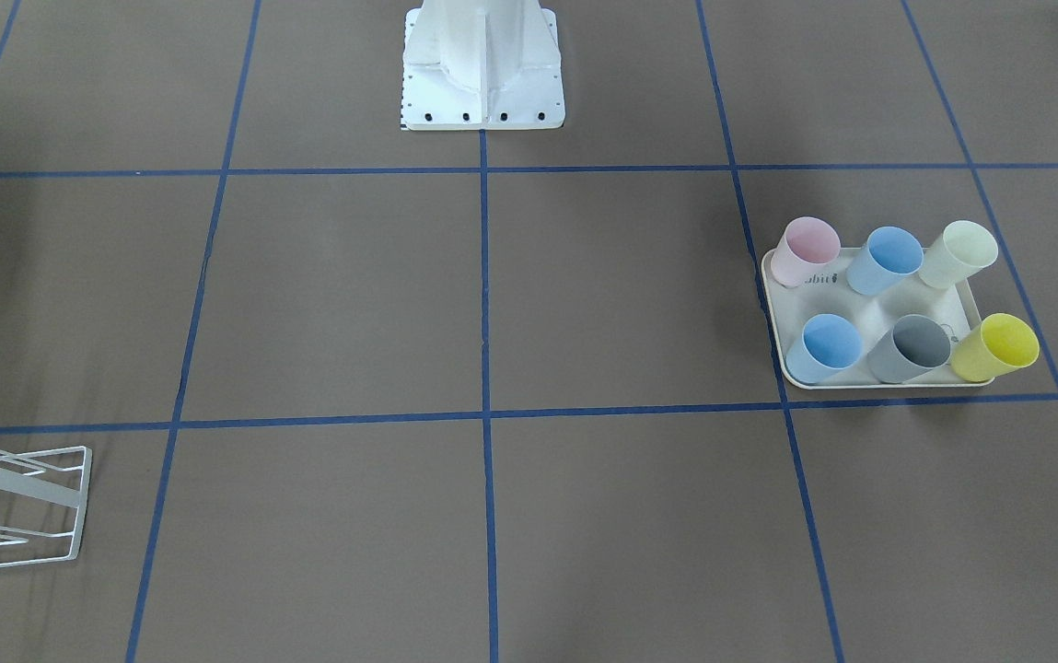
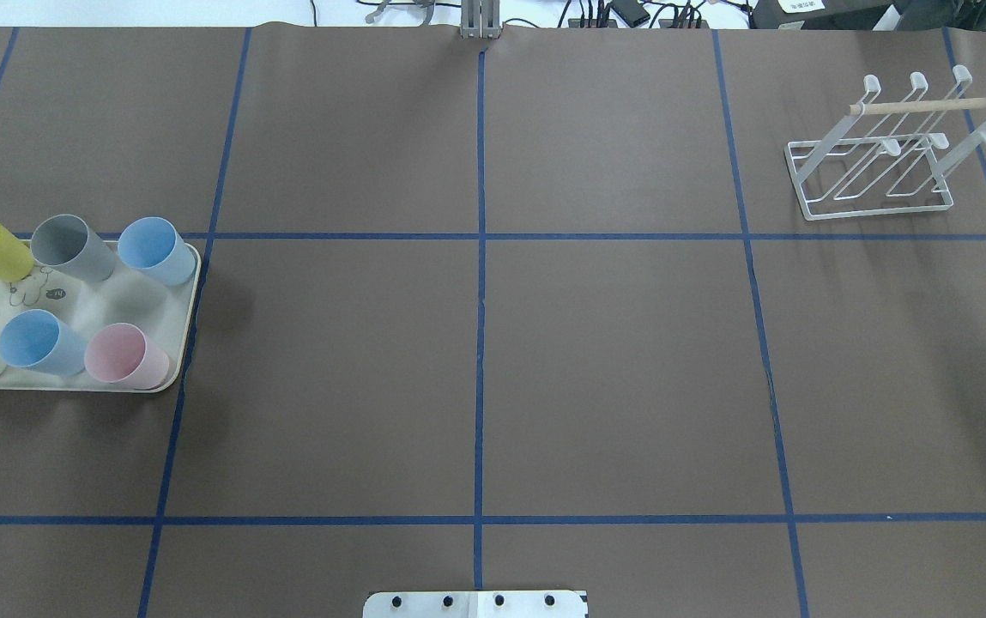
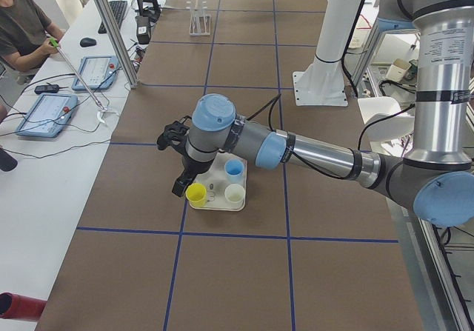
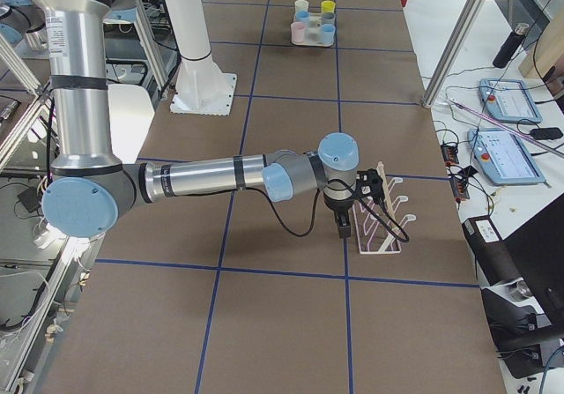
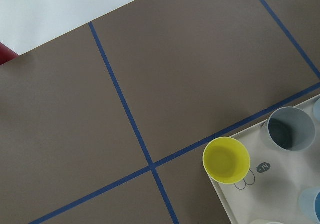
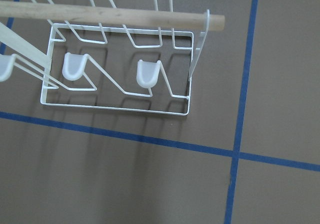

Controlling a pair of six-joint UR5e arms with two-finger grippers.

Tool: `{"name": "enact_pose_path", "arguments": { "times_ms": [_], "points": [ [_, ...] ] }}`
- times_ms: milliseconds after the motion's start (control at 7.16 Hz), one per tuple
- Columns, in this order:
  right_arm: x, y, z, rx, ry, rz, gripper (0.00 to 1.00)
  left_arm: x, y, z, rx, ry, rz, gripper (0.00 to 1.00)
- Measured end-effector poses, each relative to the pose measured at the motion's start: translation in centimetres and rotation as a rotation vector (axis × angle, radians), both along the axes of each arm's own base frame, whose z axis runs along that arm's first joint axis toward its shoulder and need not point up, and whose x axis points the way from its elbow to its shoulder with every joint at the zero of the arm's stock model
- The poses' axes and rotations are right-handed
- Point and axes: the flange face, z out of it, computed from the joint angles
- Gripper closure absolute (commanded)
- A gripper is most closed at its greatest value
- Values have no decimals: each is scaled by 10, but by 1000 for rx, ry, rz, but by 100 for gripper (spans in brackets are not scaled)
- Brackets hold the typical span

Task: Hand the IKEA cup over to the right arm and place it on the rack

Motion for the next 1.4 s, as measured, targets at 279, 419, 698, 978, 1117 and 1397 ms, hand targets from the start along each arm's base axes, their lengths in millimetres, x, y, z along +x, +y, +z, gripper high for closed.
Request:
{"name": "enact_pose_path", "arguments": {
  "times_ms": [279,419,698,978,1117,1397],
  "points": [
    [0,1,2,-6,1,0,0,1,-1,-1,5,0,2,1],
    [0,2,5,-15,0,0,0,2,-1,-1,6,1,3,1],
    [1,6,11,-36,-6,0,0,6,0,4,-5,1,11,1],
    [1,11,14,-44,-23,-6,0,28,7,29,-52,11,63,1],
    [0,13,15,-44,-26,-7,0,42,9,37,-69,14,93,1],
    [0,15,19,-49,-28,-9,0,67,8,55,-105,14,146,1]
  ]
}}
